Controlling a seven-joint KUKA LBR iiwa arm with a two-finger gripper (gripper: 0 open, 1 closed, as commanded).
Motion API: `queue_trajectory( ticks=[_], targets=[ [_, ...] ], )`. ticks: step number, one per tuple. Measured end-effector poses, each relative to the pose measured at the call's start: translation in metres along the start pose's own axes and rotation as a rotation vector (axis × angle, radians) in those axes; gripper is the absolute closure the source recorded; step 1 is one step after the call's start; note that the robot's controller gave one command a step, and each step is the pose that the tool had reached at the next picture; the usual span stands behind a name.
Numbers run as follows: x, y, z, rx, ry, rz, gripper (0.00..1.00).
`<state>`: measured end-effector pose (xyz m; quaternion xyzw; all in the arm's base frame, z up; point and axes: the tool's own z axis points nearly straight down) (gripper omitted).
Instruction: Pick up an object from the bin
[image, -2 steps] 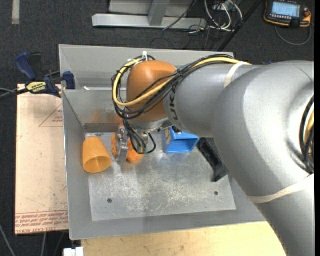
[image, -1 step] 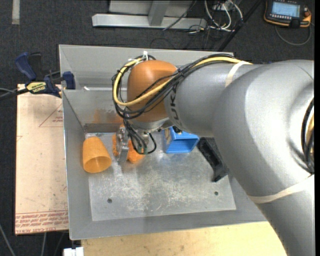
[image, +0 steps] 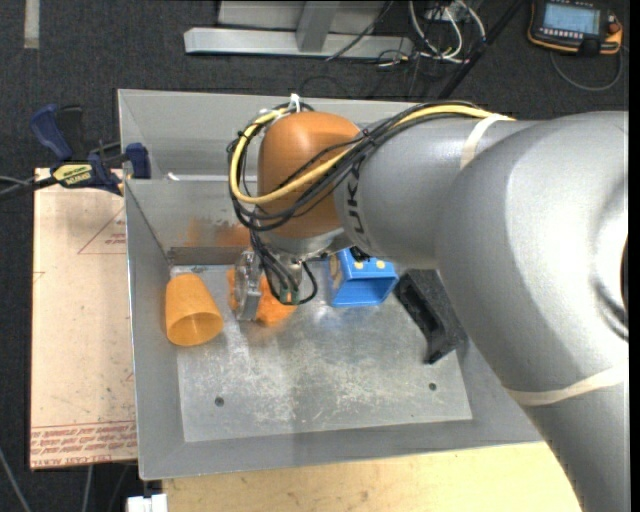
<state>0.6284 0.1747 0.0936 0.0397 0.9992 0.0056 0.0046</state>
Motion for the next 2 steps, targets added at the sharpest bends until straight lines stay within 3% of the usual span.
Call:
queue_trajectory(
  ticks=[2],
  targets=[
    [-0.003,0.001,-0.034,-0.004,-0.01,0.001,1.0]
  ],
)
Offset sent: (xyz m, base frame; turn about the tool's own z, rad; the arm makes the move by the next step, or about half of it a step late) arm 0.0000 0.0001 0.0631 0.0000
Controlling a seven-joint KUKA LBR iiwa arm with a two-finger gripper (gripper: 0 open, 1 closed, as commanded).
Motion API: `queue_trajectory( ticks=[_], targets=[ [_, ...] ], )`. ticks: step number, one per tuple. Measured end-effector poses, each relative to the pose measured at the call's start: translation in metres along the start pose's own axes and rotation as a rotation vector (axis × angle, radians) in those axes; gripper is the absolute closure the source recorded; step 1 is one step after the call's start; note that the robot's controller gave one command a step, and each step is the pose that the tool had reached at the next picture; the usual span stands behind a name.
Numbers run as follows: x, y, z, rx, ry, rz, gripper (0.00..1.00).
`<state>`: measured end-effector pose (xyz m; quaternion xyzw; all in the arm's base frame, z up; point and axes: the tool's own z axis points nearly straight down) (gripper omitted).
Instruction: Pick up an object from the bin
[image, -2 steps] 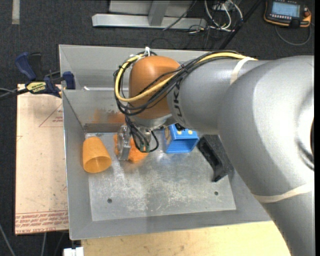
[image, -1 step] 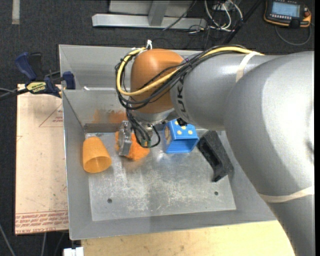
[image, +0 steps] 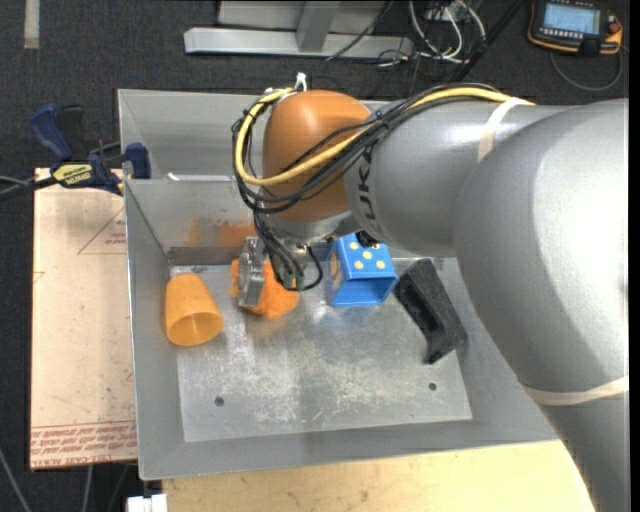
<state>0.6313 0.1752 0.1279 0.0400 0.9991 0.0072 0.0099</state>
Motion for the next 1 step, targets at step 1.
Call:
queue_trajectory(
  ticks=[1],
  targets=[
    [0.0002,-0.0001,-0.0093,0.0,0.001,0.001,1.0]
  ],
)
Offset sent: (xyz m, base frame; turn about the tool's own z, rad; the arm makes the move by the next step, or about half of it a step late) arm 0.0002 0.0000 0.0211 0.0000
